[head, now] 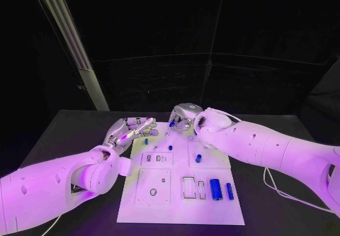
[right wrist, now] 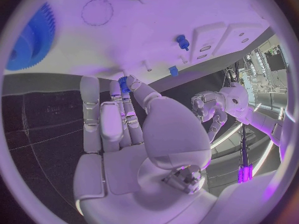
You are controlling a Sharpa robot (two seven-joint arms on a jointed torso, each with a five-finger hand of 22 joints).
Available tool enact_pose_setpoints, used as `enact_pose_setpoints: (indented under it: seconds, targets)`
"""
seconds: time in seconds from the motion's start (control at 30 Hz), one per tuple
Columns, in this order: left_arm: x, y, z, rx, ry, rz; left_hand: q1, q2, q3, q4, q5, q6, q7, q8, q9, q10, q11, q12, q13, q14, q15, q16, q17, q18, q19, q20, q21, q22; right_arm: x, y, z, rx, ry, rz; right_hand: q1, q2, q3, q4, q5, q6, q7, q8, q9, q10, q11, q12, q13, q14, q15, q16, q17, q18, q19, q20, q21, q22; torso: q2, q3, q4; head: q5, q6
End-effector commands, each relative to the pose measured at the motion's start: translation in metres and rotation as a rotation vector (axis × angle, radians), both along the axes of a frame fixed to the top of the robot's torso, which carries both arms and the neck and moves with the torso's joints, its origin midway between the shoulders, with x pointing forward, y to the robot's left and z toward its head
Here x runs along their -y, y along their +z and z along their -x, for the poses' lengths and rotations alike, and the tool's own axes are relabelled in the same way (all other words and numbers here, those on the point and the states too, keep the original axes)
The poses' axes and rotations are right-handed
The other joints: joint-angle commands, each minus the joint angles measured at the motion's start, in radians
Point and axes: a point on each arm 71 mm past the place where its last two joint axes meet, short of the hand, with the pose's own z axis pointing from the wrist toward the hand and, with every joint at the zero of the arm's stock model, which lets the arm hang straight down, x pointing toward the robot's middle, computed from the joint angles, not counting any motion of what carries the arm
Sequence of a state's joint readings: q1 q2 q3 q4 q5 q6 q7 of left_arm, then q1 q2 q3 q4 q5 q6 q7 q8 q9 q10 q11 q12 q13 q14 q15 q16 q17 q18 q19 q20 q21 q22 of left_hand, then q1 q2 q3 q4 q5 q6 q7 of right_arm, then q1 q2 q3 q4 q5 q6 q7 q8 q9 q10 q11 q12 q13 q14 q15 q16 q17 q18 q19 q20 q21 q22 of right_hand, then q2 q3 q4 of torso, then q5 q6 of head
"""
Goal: Assemble the parts on the task board
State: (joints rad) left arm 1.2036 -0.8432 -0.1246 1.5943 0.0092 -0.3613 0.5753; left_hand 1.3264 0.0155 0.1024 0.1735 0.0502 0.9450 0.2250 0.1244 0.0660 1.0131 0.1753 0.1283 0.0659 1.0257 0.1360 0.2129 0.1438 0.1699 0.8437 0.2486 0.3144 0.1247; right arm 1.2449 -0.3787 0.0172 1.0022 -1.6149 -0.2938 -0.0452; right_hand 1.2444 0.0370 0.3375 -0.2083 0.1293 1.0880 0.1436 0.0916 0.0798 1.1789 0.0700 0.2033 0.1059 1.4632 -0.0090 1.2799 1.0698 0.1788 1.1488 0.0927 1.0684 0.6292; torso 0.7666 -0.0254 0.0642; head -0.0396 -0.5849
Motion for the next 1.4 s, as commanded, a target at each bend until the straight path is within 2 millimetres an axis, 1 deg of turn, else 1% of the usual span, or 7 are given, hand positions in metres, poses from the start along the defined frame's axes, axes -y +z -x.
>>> enact_pose_setpoints:
  seconds: [0.03, 0.47, 0.7, 0.9, 1.1, 1.23, 1.4]
  targets:
    - [0.002, 0.002, 0.000, 0.010, -0.019, 0.004, 0.003, 0.006, -0.001, -0.004, 0.003, 0.001, 0.007, -0.006, -0.001, 0.000, 0.004, -0.003, -0.001, 0.006, 0.003, -0.006, 0.001, 0.013, 0.006, 0.002, -0.006, -0.001, -0.003, 0.000, 0.000, -0.018, 0.012, 0.011, -0.011, -0.003, 0.000, 0.004, -0.006, -0.002, 0.000, 0.000, 0.000, -0.007, 0.001, -0.004, 0.000, 0.028, -0.004, 0.006, -0.001, -0.012, -0.008, -0.001, 0.004, -0.001, 0.001, 0.0003, 0.0001, 0.002, -0.002]
    - [0.003, 0.002, 0.000, 0.011, -0.020, 0.004, 0.003, 0.006, 0.000, -0.005, 0.003, 0.001, 0.007, -0.007, -0.001, 0.000, 0.004, -0.004, -0.001, 0.006, 0.003, -0.007, 0.001, 0.013, 0.006, 0.002, -0.006, -0.002, -0.010, -0.002, -0.001, -0.032, 0.008, 0.029, -0.013, -0.005, 0.001, 0.008, -0.007, -0.005, 0.001, -0.003, -0.001, -0.010, 0.002, -0.006, 0.000, 0.028, -0.003, 0.006, 0.000, -0.012, -0.009, -0.001, 0.003, -0.003, 0.002, -0.0003, -0.0015, 0.003, -0.004]
    - [0.003, 0.003, 0.000, 0.011, -0.021, 0.004, 0.004, 0.007, 0.000, -0.005, 0.003, 0.001, 0.007, -0.008, -0.001, 0.000, 0.005, -0.005, -0.001, 0.006, 0.003, -0.008, 0.001, 0.013, 0.006, 0.002, -0.007, -0.002, -0.011, -0.003, -0.003, -0.030, -0.005, 0.044, -0.016, -0.015, 0.004, 0.019, -0.009, -0.021, 0.007, -0.013, -0.004, -0.032, 0.009, -0.016, -0.003, 0.026, 0.002, 0.004, -0.005, -0.010, -0.019, 0.003, -0.002, -0.014, 0.003, -0.0007, -0.0016, 0.003, -0.006]
    - [0.004, 0.002, -0.001, 0.009, -0.024, 0.004, 0.003, 0.008, 0.000, -0.005, 0.003, 0.001, 0.007, -0.008, -0.001, 0.000, 0.005, -0.006, -0.001, 0.006, 0.003, -0.008, 0.001, 0.013, 0.006, 0.002, -0.007, -0.003, -0.013, -0.002, -0.002, -0.020, -0.003, 0.040, -0.021, -0.041, 0.009, 0.036, -0.019, -0.076, 0.032, -0.029, -0.012, -0.120, 0.038, -0.055, -0.022, 0.018, 0.025, -0.008, -0.026, -0.005, -0.045, 0.021, -0.022, -0.052, 0.003, -0.0005, -0.0022, 0.004, -0.009]
    - [0.005, 0.002, -0.001, 0.007, -0.026, 0.004, 0.003, 0.008, 0.000, -0.005, 0.003, 0.001, 0.007, -0.008, -0.001, 0.000, 0.005, -0.006, -0.001, 0.006, 0.003, -0.008, 0.001, 0.013, 0.006, 0.002, -0.007, -0.003, -0.014, 0.000, -0.002, -0.002, 0.003, 0.028, -0.015, -0.062, -0.001, 0.051, -0.053, -0.144, 0.041, -0.031, -0.015, -0.174, 0.050, -0.062, -0.033, 0.004, 0.036, -0.035, -0.070, 0.004, -0.073, 0.034, -0.048, -0.096, 0.003, -0.0009, -0.0025, 0.003, -0.010]
    - [0.004, 0.002, -0.002, 0.006, -0.027, 0.003, 0.003, 0.008, 0.000, -0.005, 0.003, 0.001, 0.007, -0.009, -0.001, -0.001, 0.005, -0.006, -0.001, 0.005, 0.003, -0.009, 0.001, 0.013, 0.006, 0.002, -0.008, -0.003, -0.012, 0.002, -0.001, 0.019, 0.006, 0.013, -0.007, -0.083, -0.038, 0.066, -0.057, -0.228, 0.040, -0.031, -0.015, -0.233, 0.050, -0.063, -0.039, -0.013, 0.037, -0.079, -0.133, 0.007, -0.085, 0.037, -0.065, -0.114, 0.002, -0.0002, -0.0024, 0.004, -0.009]
    - [0.003, 0.002, -0.002, 0.005, -0.025, 0.002, 0.002, 0.009, -0.001, -0.005, 0.003, 0.001, 0.007, -0.010, -0.001, -0.001, 0.005, -0.007, -0.001, 0.005, 0.003, -0.010, 0.001, 0.013, 0.006, 0.003, -0.008, -0.004, -0.003, 0.005, 0.002, 0.040, 0.005, -0.007, 0.002, -0.085, -0.056, 0.075, -0.056, -0.237, 0.040, -0.027, -0.012, -0.242, 0.050, -0.047, -0.036, -0.012, 0.036, -0.087, -0.142, 0.007, -0.084, 0.037, -0.070, -0.120, 0.002, -0.0006, -0.0044, 0.002, -0.010]
